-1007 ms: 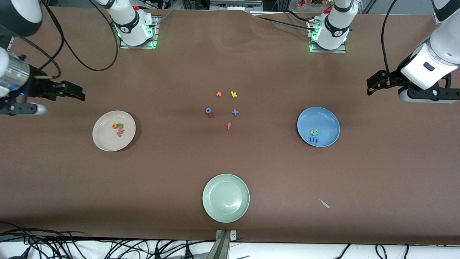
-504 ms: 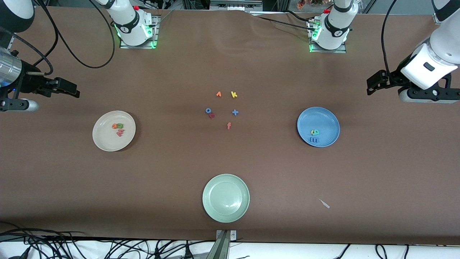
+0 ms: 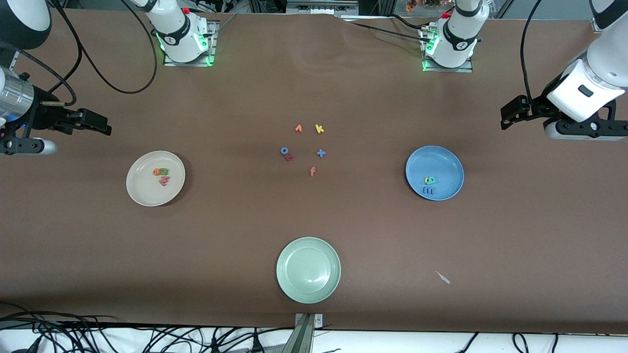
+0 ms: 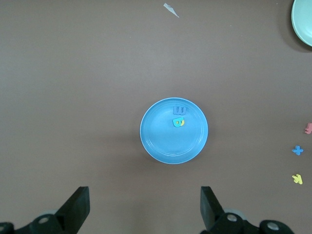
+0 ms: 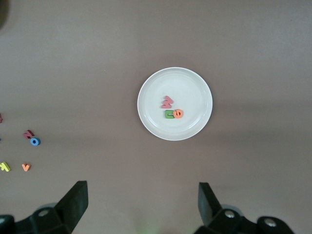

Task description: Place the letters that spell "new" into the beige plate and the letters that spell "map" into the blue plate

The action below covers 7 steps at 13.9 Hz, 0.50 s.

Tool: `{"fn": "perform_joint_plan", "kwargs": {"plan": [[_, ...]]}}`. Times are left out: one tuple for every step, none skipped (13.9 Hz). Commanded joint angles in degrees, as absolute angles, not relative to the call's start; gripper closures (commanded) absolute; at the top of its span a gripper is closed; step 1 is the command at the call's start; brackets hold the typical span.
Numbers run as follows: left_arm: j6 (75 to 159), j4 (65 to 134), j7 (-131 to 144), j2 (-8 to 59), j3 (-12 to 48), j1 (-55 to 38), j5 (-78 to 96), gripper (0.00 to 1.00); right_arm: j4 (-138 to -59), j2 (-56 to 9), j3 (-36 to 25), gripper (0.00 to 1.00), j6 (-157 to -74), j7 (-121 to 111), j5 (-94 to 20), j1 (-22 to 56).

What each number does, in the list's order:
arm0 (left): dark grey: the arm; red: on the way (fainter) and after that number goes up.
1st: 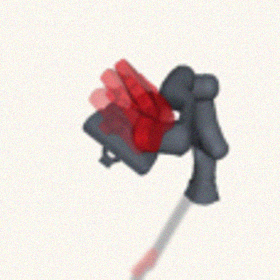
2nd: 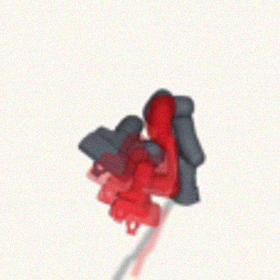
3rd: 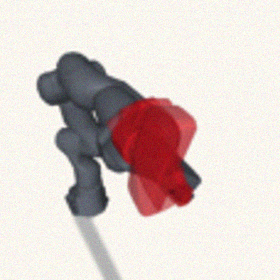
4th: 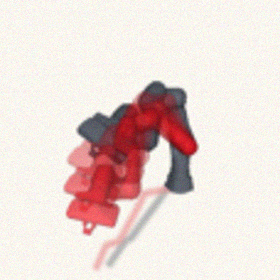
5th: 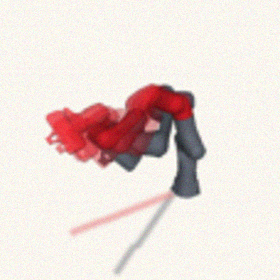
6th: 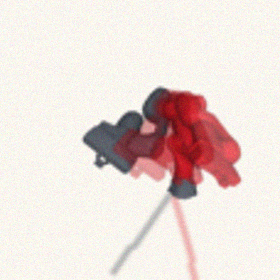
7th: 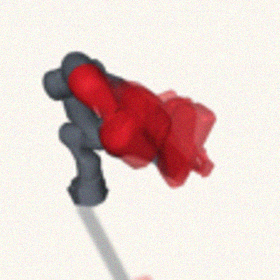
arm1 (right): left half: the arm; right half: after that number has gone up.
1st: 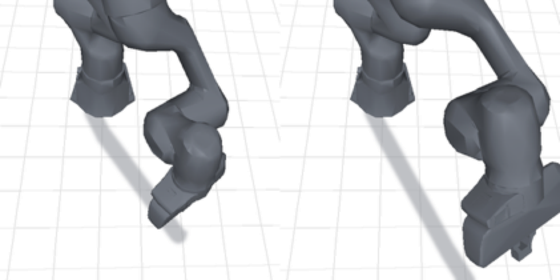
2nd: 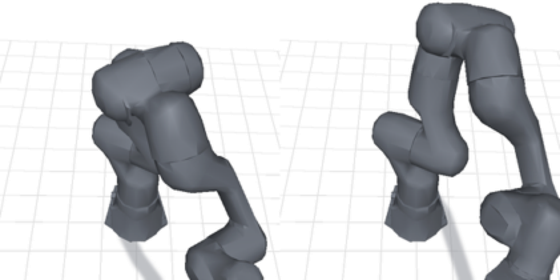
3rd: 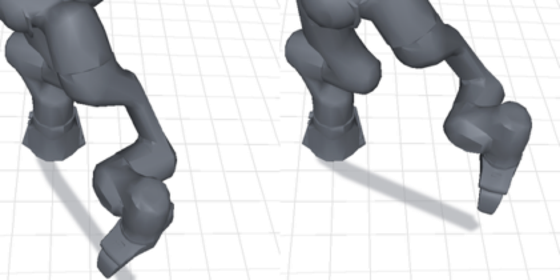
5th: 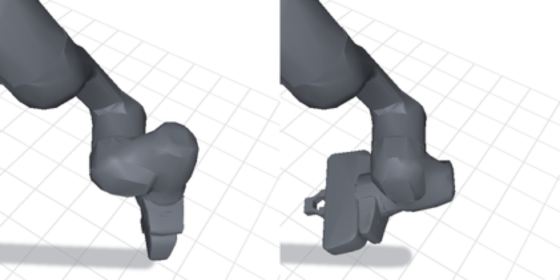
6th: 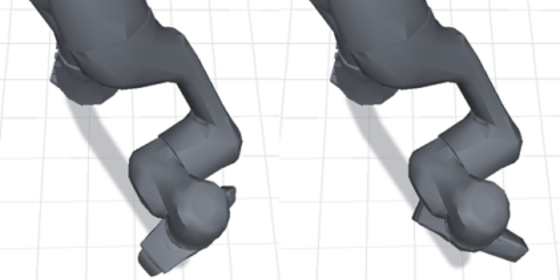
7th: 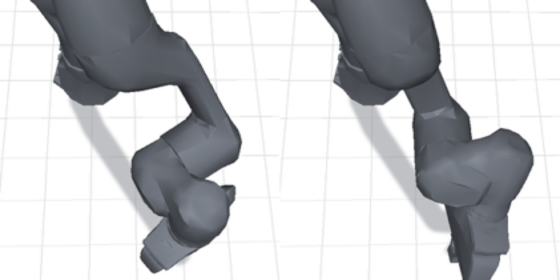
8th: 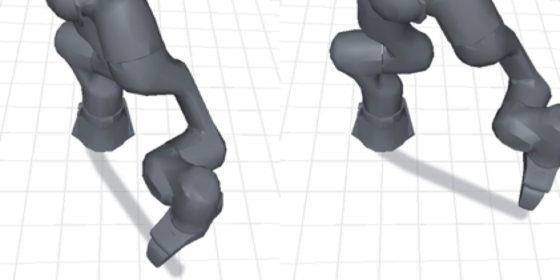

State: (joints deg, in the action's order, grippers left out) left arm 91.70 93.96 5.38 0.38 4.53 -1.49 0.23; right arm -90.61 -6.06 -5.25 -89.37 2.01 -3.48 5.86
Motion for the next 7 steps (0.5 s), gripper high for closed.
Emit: {"fn": "perform_joint_plan", "kwargs": {"plan": [[90.5,93.2,4.3,0.0,4.7,-1.3,-0.6,0.00,-90.4,-6.0,-4.7,0.00,-89.6,1.8,-3.2,5.4],[90.5,93.2,4.3,0.0,4.7,-1.2,-0.6,0.00,-90.4,-6.1,-4.7,0.00,-89.5,1.8,-3.3,5.2],[90.5,93.2,4.2,0.0,4.7,-1.2,-0.6,0.00,-90.4,-6.1,-4.7,0.00,-89.3,1.8,-3.3,5.2],[90.5,93.2,4.2,0.0,4.7,-1.3,-0.6,0.00,-90.4,-6.1,-4.7,0.00,-89.4,1.8,-3.3,5.2],[90.5,93.2,4.3,0.0,4.7,-1.3,-0.6,0.00,-90.4,-6.1,-4.7,0.00,-89.3,1.8,-3.3,5.2],[90.5,93.2,4.3,0.0,4.7,-1.3,-0.6,0.00,-90.4,-6.1,-4.7,0.00,-89.1,1.8,-3.3,5.2],[90.5,93.2,4.2,0.0,4.7,-1.3,-0.6,0.00,-90.4,-6.1,-4.7,0.00,-89.1,1.8,-3.3,5.2]]}}
